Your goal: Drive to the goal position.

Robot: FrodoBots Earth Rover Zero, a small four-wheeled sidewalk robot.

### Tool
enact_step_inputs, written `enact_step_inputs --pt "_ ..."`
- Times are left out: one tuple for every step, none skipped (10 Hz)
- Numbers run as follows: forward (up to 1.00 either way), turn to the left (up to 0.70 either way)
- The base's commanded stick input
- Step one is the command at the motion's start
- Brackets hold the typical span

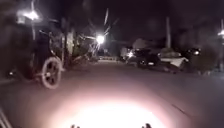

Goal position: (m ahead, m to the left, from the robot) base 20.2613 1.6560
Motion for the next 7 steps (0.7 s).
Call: enact_step_inputs --pt "0.7 0.0" --pt "0.7 0.0" --pt "0.7 0.0" --pt "0.7 0.0" --pt "0.7 0.0" --pt "0.7 0.0" --pt "0.7 0.0"
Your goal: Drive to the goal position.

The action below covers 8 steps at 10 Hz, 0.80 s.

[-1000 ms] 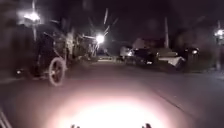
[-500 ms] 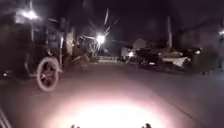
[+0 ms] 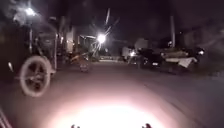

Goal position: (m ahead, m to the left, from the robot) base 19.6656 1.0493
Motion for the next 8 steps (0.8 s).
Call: enact_step_inputs --pt "0.7 0.0" --pt "0.7 0.0" --pt "0.7 0.0" --pt "0.7 0.0" --pt "0.7 0.0" --pt "0.7 0.0" --pt "0.7 0.0" --pt "0.7 0.0"
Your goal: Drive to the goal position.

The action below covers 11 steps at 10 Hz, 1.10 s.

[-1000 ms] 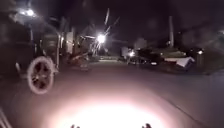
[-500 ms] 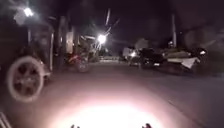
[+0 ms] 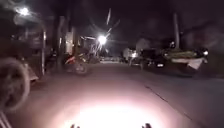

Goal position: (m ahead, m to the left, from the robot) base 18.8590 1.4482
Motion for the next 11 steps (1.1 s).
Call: enact_step_inputs --pt "0.7 0.0" --pt "0.7 0.0" --pt "0.7 0.0" --pt "0.7 0.0" --pt "0.7 0.0" --pt "0.7 0.0" --pt "0.7 0.0" --pt "0.7 0.0" --pt "0.7 0.0" --pt "0.7 0.0" --pt "0.7 0.0"
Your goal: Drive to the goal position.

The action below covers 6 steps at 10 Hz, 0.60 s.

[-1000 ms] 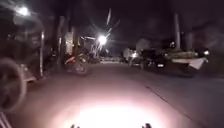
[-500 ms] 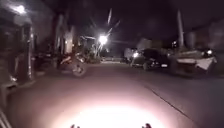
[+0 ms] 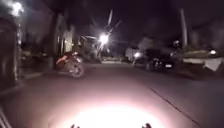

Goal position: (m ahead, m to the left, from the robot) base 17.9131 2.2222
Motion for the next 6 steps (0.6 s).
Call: enact_step_inputs --pt "0.7 0.0" --pt "0.7 0.0" --pt "0.7 0.0" --pt "0.7 0.0" --pt "0.7 0.0" --pt "0.7 0.0"
